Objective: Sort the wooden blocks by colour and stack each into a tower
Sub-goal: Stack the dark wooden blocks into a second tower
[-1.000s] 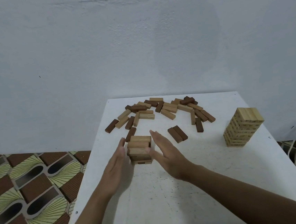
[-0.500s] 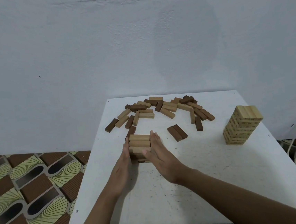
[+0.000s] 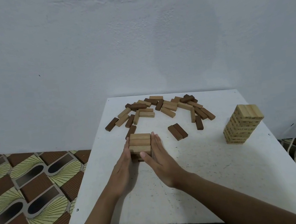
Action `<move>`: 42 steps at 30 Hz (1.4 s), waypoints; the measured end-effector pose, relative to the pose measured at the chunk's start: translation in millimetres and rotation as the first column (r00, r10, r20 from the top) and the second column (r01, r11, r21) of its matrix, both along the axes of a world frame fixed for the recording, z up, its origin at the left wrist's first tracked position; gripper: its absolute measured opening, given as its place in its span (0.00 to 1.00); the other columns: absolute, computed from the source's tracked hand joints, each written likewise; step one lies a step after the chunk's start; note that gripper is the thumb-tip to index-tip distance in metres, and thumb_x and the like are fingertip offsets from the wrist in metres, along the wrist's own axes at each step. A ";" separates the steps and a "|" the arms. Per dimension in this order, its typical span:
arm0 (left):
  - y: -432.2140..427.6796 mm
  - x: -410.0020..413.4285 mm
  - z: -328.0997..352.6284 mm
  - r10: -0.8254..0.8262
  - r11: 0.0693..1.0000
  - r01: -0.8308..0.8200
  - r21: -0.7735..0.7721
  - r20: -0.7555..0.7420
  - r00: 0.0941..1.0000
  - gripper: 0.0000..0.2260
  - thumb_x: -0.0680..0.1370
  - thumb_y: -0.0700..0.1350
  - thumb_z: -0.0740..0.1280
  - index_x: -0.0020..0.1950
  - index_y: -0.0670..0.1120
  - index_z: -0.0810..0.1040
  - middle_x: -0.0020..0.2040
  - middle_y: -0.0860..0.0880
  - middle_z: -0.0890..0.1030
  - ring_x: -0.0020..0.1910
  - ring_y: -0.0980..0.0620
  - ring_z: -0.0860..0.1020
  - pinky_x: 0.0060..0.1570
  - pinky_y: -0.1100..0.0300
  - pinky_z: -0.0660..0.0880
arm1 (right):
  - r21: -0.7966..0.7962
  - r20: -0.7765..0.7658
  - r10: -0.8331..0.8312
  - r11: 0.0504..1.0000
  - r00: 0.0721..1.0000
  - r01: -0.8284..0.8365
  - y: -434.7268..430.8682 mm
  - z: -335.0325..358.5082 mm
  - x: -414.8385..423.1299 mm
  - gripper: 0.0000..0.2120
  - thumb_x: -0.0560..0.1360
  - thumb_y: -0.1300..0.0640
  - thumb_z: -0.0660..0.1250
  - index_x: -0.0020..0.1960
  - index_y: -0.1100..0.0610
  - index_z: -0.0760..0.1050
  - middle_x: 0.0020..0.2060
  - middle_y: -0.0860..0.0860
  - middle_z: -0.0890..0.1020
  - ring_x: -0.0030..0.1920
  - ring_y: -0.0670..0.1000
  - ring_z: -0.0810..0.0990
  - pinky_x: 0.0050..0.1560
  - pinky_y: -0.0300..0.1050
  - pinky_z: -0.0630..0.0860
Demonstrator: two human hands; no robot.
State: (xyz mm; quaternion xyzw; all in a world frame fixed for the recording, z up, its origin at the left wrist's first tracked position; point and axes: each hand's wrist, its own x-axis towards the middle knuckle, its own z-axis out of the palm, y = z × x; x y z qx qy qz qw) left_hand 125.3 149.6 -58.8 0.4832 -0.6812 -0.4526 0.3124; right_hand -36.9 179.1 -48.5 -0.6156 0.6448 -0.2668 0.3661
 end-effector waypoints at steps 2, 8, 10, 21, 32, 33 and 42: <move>-1.7 -2.3 -1.8 0.021 0.999 -0.022 -0.042 -0.023 1.000 0.29 0.80 0.67 0.53 0.77 0.55 0.59 0.71 0.60 0.63 0.71 0.62 0.62 0.54 0.87 0.57 | 0.006 -0.005 0.001 1.000 1.000 -0.001 -1.0 -0.3 -0.1 0.39 0.80 0.32 0.48 0.79 0.46 0.29 0.79 0.40 0.35 0.78 0.42 0.33 0.76 0.46 0.42; -10.5 3.1 -19.7 -0.014 0.998 0.016 -0.066 0.039 0.999 0.29 0.81 0.65 0.60 0.77 0.56 0.56 0.69 0.50 0.65 0.69 0.58 0.68 0.61 0.85 0.55 | 0.002 -0.001 0.012 1.000 1.000 -0.012 -1.2 1.7 -0.2 0.40 0.78 0.31 0.47 0.79 0.46 0.30 0.79 0.41 0.36 0.78 0.43 0.34 0.79 0.48 0.43; -12.5 5.7 -27.0 0.033 0.995 -0.031 -0.097 0.022 0.999 0.40 0.76 0.72 0.60 0.76 0.45 0.58 0.67 0.46 0.66 0.66 0.52 0.69 0.60 0.85 0.56 | -0.001 0.007 0.014 1.000 1.000 -0.014 -0.8 1.6 -1.0 0.40 0.78 0.31 0.47 0.79 0.46 0.31 0.79 0.41 0.37 0.78 0.43 0.34 0.80 0.50 0.43; -7.2 0.7 14.7 0.114 0.993 -0.116 -0.010 -0.133 0.985 0.17 0.84 0.56 0.55 0.73 0.64 0.66 0.64 0.75 0.68 0.59 0.84 0.66 0.51 0.83 0.65 | -0.028 0.107 -0.088 0.995 0.990 0.092 1.8 4.0 -16.0 0.36 0.78 0.32 0.47 0.81 0.45 0.42 0.81 0.42 0.47 0.80 0.45 0.46 0.75 0.45 0.46; -8.9 -10.1 18.3 0.110 0.991 -0.100 0.083 -0.129 0.985 0.21 0.84 0.57 0.53 0.78 0.61 0.62 0.70 0.67 0.64 0.69 0.64 0.61 0.65 0.71 0.56 | 0.019 0.096 -0.056 0.998 0.994 0.054 1.8 8.4 -23.1 0.35 0.80 0.32 0.51 0.81 0.43 0.46 0.81 0.43 0.51 0.80 0.48 0.49 0.79 0.54 0.51; -6.2 -9.4 16.5 0.091 0.993 -0.080 0.081 -0.134 0.987 0.18 0.85 0.54 0.54 0.75 0.64 0.61 0.67 0.71 0.64 0.68 0.66 0.63 0.63 0.77 0.56 | 0.031 0.087 -0.041 0.999 0.995 0.039 2.6 8.9 -21.5 0.36 0.79 0.32 0.52 0.81 0.43 0.44 0.81 0.43 0.49 0.80 0.47 0.48 0.79 0.53 0.51; -11.3 12.2 -6.0 -0.021 1.000 0.021 0.002 0.026 0.999 0.23 0.85 0.56 0.56 0.81 0.60 0.60 0.74 0.66 0.65 0.64 0.84 0.61 0.58 0.85 0.59 | -0.044 0.078 -0.046 0.998 0.996 0.049 -7.3 13.7 -25.7 0.38 0.77 0.37 0.65 0.80 0.41 0.49 0.81 0.42 0.52 0.80 0.48 0.50 0.78 0.56 0.54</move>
